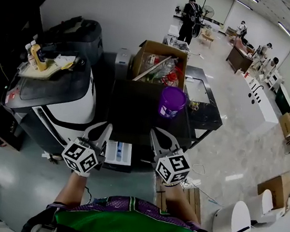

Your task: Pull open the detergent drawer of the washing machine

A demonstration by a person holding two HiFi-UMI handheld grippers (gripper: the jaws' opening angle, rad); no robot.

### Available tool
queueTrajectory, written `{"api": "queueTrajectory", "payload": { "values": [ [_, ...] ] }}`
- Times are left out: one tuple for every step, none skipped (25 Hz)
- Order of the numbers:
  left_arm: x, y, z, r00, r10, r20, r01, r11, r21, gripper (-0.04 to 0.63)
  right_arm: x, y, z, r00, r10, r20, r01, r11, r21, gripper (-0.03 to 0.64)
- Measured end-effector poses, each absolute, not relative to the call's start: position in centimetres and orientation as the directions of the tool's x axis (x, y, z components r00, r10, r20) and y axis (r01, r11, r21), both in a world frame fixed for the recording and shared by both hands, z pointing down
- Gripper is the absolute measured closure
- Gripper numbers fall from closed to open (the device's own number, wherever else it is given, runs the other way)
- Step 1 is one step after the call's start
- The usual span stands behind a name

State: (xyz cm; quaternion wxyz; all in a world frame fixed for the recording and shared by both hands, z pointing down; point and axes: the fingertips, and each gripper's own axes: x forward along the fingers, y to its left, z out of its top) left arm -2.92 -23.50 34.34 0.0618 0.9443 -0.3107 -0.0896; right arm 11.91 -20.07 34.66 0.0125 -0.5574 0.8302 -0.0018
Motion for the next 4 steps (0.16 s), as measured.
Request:
{"api": "queueTrajectory", "payload": {
  "values": [
    [-2.99, -23.5, 34.35, 0.791, -0.597, -0.13, -0.576, -0.8, 0.171, 0.578, 11.89, -20.08, 34.6, -0.375, -0.927, -0.021, -0.927, 0.376, -0.017, 0.617],
    [-3.07, -23.5, 34.37, 0.791, -0.598, -0.129, -0.576, -0.8, 0.169, 0.578, 11.86, -20.1, 34.55, -0.372, -0.928, -0.023, -0.928, 0.373, -0.017, 0.617],
    [-3.15, -23.51, 34.39, 0.791, -0.598, -0.128, -0.577, -0.799, 0.167, 0.578, 11.83, -20.12, 34.52, -0.37, -0.929, -0.024, -0.929, 0.371, -0.017, 0.617],
    [-3.23, -23.51, 34.41, 0.791, -0.599, -0.128, -0.578, -0.799, 0.166, 0.578, 11.78, -20.13, 34.48, -0.368, -0.929, -0.026, -0.929, 0.369, -0.016, 0.617]
  ]
}}
